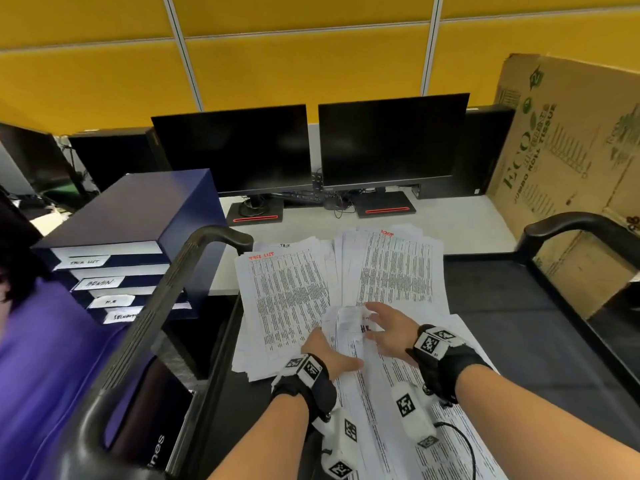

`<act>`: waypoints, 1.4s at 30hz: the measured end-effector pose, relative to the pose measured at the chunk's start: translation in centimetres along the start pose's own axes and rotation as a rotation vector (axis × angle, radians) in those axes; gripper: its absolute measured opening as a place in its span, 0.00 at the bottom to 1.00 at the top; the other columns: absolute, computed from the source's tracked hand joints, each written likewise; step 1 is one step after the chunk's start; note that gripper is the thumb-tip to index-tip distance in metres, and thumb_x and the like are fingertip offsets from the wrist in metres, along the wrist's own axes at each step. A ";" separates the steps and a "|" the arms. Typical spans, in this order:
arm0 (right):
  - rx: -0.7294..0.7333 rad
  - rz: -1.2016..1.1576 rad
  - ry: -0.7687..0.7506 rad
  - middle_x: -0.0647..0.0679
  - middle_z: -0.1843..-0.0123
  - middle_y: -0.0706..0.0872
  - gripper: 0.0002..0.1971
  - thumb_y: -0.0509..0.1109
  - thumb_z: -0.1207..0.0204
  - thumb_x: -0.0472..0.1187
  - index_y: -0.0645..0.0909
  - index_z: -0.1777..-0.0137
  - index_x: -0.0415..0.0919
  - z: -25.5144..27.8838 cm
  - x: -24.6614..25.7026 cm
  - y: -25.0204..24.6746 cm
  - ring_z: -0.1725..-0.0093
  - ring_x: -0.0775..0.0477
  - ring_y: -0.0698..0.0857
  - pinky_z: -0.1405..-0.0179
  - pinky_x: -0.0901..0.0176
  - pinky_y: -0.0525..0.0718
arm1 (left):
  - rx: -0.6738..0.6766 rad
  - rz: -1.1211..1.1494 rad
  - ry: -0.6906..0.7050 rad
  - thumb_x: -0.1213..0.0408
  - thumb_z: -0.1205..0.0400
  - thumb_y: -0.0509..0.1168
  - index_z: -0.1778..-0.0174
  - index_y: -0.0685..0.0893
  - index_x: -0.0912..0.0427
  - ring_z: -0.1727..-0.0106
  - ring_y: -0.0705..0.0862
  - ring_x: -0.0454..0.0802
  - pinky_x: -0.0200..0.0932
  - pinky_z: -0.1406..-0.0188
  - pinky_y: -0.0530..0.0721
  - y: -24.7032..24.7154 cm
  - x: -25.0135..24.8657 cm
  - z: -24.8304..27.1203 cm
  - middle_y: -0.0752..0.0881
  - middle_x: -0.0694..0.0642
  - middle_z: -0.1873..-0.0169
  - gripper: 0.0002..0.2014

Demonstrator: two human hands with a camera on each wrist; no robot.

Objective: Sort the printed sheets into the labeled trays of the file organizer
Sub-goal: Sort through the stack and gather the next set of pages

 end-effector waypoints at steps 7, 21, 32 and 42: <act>0.011 -0.183 0.067 0.41 0.22 0.67 0.34 0.63 0.21 0.30 0.54 0.19 0.47 1.1 -1.4 -1.2 0.31 0.40 0.77 0.57 0.64 0.79 | -0.084 0.085 -0.063 0.44 0.54 0.81 0.42 0.79 0.53 0.48 0.86 0.50 0.49 0.48 0.87 0.2 0.0 0.2 0.86 0.50 0.48 0.43; -0.168 -0.026 -0.024 0.41 0.26 0.73 0.34 0.64 0.24 0.31 0.56 0.20 0.47 1.3 1.7 -2.1 0.36 0.42 0.80 0.50 0.60 0.86 | -0.208 0.342 -0.051 0.71 0.37 0.79 0.45 0.84 0.60 0.53 0.87 0.56 0.50 0.48 0.87 -3.5 1.1 1.6 0.88 0.56 0.53 0.24; -0.307 -0.095 -0.214 0.50 0.64 0.85 0.12 0.80 0.33 0.46 0.79 0.60 0.43 4.9 12.4 -3.9 0.65 0.52 0.84 0.67 0.61 0.82 | -0.569 0.445 0.274 0.78 0.34 0.77 0.63 0.85 0.51 0.59 0.88 0.52 0.49 0.51 0.86 -22.4 -2.8 9.3 0.88 0.49 0.64 0.16; -0.312 -0.450 -0.436 0.52 0.58 0.88 0.12 0.74 0.28 0.33 0.79 0.54 0.52 7.4 16.9 1.2 0.58 0.56 0.87 0.70 0.71 0.80 | -0.760 0.532 0.430 0.66 0.29 0.78 0.52 0.80 0.60 0.64 0.82 0.44 0.22 0.69 0.77 -20.3 -1.6 12.9 0.86 0.53 0.62 0.15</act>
Point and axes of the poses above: each hand's wrist, its own z-axis away from the middle knuckle, its own y-axis out of the palm, x = y × z, the point moved 5 cm from there along -z, towards the middle knuckle
